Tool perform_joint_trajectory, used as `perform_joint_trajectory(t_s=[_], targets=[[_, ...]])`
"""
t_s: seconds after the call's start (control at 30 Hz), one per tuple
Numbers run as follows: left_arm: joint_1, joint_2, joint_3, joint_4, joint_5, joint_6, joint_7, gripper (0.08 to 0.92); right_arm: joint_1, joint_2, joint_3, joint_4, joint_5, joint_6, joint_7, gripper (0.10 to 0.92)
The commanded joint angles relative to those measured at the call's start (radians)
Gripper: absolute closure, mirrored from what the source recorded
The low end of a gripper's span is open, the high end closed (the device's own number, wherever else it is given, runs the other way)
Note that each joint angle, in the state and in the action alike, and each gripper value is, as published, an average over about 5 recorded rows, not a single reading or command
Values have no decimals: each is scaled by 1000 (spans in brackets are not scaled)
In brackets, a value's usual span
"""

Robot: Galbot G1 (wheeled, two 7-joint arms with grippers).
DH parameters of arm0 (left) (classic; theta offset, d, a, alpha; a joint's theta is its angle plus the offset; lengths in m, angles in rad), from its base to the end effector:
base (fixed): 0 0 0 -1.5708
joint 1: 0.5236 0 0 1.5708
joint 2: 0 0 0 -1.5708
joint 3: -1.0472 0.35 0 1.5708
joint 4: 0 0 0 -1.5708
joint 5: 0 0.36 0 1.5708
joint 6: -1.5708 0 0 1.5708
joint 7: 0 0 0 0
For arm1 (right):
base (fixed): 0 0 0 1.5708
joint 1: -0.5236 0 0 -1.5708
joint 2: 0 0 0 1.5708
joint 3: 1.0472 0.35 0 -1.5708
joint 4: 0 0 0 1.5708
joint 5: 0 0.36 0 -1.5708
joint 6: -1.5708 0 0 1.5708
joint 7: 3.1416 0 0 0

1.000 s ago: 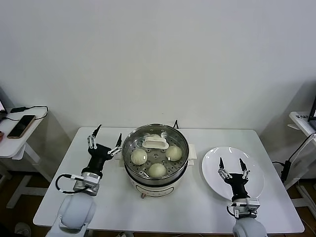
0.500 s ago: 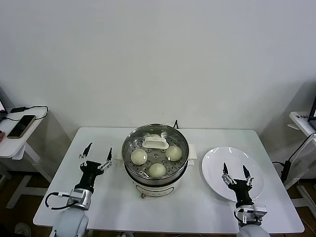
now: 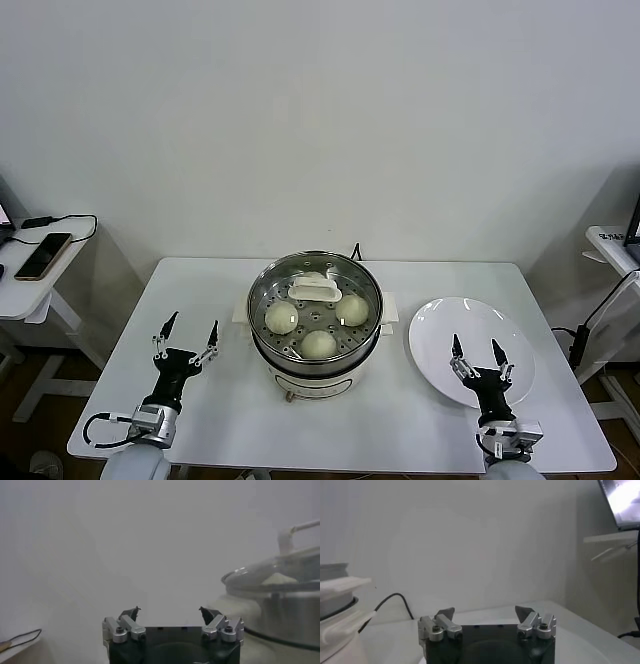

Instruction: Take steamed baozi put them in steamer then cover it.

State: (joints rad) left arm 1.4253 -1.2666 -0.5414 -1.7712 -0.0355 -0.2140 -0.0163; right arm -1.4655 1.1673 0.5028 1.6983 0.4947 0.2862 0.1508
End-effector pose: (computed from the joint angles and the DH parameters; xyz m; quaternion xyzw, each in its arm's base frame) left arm 0.2305 0.0894 -0.3753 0.0389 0.9911 0.1258 0.0200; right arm 0.2114 -0.1126 -0.4034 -0.0564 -0.9967 -0.0549 0.0172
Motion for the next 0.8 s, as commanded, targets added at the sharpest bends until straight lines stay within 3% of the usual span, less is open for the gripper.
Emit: perform_joint_trajectory(t_s=[0.03,0.8], targets=[[32,-5,-13,9,-10,-20,5,177,-11,-1,-8,6,3,6,-4,203],[53,-8,-20,-6,-2,-25,7,177,-13,8,-5,6,-24,2,-6,203]])
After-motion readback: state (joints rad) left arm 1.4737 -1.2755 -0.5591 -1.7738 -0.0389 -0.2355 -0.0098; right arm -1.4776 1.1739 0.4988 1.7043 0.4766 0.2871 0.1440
